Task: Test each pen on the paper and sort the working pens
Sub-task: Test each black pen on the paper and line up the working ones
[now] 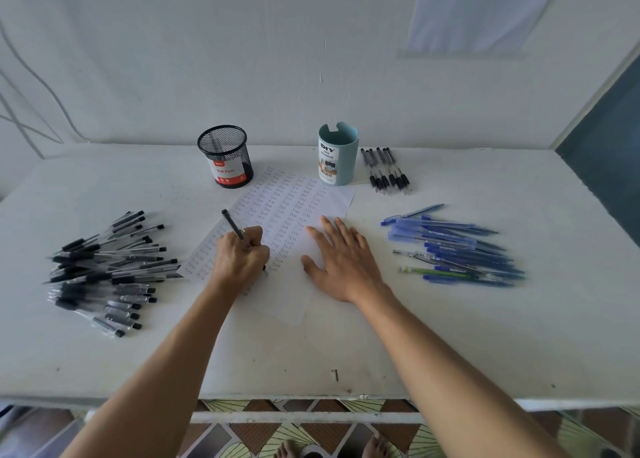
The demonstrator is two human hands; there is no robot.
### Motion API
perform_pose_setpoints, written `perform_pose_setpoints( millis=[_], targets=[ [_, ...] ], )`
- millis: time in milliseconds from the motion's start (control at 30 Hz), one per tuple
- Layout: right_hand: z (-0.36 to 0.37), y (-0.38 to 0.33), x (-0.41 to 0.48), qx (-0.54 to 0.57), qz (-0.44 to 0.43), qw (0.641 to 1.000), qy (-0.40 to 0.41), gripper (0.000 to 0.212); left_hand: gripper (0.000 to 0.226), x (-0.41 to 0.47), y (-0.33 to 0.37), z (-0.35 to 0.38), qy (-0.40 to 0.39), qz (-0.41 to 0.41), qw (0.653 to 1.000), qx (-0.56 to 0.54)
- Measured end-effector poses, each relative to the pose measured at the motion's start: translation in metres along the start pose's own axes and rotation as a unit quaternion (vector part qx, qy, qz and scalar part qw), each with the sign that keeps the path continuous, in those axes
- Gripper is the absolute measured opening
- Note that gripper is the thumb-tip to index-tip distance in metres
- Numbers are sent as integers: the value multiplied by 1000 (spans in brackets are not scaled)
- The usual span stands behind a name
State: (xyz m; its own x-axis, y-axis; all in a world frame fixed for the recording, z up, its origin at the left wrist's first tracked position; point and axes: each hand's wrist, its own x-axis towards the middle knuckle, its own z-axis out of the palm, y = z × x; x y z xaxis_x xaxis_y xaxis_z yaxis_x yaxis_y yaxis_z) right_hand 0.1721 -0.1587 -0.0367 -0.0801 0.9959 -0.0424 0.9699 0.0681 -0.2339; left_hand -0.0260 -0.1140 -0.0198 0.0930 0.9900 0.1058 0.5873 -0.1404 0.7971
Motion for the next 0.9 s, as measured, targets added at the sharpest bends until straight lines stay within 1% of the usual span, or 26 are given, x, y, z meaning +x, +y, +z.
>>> perform_pose_setpoints(
  millis=[133, 300, 433, 633, 800, 900],
  targets=[
    [0, 0, 0, 4, 0, 1000, -3, 66, 38, 1, -2, 3, 12, -14, 1000, -2],
    [0, 0, 0, 4, -1, 1000, -4, 66, 38, 0, -3, 2, 8, -4, 1000, -18],
    [0, 0, 0, 7, -1, 1000, -2, 66, 25, -1, -3, 4, -1, 26, 1000, -11],
    [0, 0, 0, 6, -3, 1000, 1, 66, 21, 1, -6, 4, -10, 26, 1000, -11],
    [1, 1, 0, 4, -2, 1000, -2, 66, 27, -2, -4, 6, -12, 39, 999, -25],
    [2, 1, 1, 6, -2, 1000, 2, 66, 25, -2, -2, 5, -19, 33, 999, -18]
  ],
)
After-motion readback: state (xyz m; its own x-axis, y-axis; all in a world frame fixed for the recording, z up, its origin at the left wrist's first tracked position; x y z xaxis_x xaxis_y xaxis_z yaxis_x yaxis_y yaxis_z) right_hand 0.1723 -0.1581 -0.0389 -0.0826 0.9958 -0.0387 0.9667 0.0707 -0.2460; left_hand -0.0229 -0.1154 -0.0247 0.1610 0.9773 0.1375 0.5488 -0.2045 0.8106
